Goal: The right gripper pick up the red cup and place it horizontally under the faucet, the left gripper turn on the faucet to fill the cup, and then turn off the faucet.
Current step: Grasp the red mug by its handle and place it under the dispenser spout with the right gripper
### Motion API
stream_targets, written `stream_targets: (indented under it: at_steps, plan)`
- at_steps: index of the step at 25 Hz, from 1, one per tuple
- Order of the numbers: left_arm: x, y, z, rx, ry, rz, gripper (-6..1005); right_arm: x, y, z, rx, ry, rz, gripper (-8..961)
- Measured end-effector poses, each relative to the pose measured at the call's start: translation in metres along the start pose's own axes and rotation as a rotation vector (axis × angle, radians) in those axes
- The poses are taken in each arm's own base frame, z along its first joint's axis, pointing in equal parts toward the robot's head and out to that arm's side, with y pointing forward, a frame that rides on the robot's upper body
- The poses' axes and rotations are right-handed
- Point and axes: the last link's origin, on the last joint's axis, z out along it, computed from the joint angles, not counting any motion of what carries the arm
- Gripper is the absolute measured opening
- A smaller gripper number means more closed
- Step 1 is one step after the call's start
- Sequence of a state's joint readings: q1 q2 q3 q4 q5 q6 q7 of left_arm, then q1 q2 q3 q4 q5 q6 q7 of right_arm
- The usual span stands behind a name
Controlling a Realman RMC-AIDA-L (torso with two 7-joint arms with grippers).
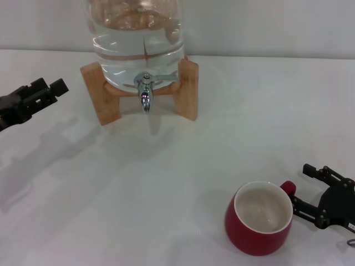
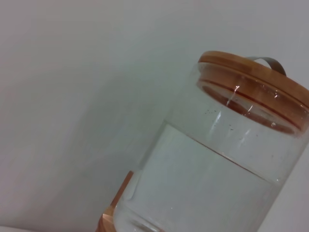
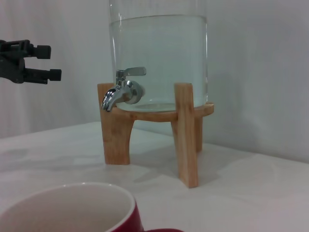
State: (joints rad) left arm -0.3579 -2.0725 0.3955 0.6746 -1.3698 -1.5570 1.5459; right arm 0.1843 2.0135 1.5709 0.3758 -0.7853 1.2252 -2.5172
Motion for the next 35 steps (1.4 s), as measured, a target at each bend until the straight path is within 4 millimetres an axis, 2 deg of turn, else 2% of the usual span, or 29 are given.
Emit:
stream_targets:
  at_steps: [32, 35]
  plan:
    - [-0.0013, 0.0004, 0.0000, -0.001, -0.002, -0.007, 894, -0.0020, 0.0027, 0.0060, -0.004, -0.013, 0.014, 765]
    - [-0.0014, 0.0004, 0.0000, -0.001, -0.002, -0.008, 894, -0.0024, 0.0038, 0.0060, -0.009, -0.016, 0.013, 658]
